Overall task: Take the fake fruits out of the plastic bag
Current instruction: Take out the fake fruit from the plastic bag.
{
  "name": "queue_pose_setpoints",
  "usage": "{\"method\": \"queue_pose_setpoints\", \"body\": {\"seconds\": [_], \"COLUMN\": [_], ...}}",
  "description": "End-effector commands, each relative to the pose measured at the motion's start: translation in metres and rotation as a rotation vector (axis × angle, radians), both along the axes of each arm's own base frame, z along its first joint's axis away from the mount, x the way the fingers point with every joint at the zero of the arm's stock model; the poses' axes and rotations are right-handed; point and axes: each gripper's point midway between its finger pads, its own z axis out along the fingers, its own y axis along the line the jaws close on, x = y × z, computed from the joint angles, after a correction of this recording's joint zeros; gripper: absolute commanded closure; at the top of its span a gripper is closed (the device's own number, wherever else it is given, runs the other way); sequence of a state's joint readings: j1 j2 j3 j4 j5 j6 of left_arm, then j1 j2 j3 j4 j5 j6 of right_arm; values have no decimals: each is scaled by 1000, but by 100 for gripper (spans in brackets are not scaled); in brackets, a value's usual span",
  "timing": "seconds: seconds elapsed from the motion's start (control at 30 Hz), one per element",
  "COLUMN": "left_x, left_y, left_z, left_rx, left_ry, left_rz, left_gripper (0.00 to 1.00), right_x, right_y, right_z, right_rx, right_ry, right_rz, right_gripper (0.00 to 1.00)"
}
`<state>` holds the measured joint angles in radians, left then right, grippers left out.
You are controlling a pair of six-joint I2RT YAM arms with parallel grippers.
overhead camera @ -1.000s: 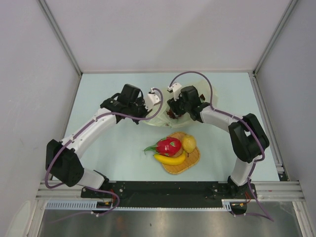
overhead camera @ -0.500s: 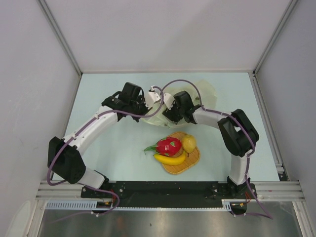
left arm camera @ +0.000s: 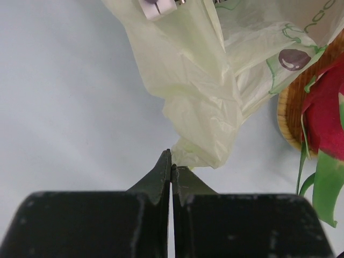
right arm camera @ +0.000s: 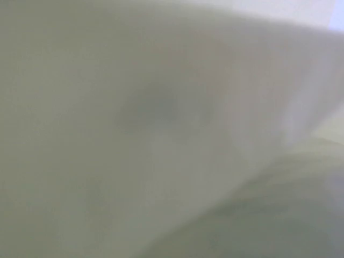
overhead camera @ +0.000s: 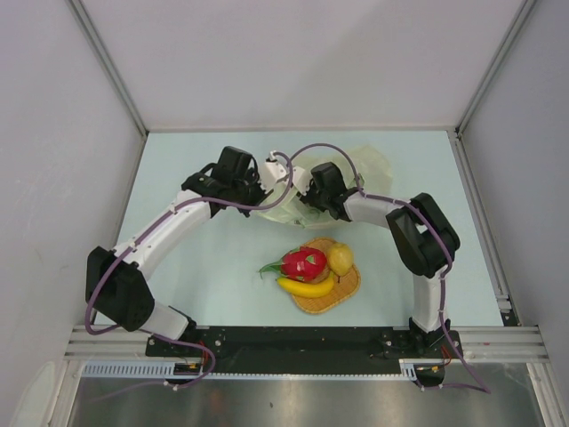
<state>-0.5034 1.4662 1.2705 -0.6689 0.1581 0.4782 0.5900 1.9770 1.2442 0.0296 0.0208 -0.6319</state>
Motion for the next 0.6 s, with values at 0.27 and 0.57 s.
{"method": "queue_pose_setpoints", "body": {"seconds": [0.27, 0.57], "left_x": [25, 32], "left_y": [0, -20], "left_z": [33, 39], "left_rx": [-94, -229], "left_ry": [-69, 19], "left_rz": [95, 104], "left_gripper": [100, 100], "right_x": [-10, -89], "right_y": [-5, -5], "right_z": [107, 210], "right_rx": [153, 378], "right_ry": [-79, -47], "right_rz": [5, 201], "right_gripper": [100, 100]}}
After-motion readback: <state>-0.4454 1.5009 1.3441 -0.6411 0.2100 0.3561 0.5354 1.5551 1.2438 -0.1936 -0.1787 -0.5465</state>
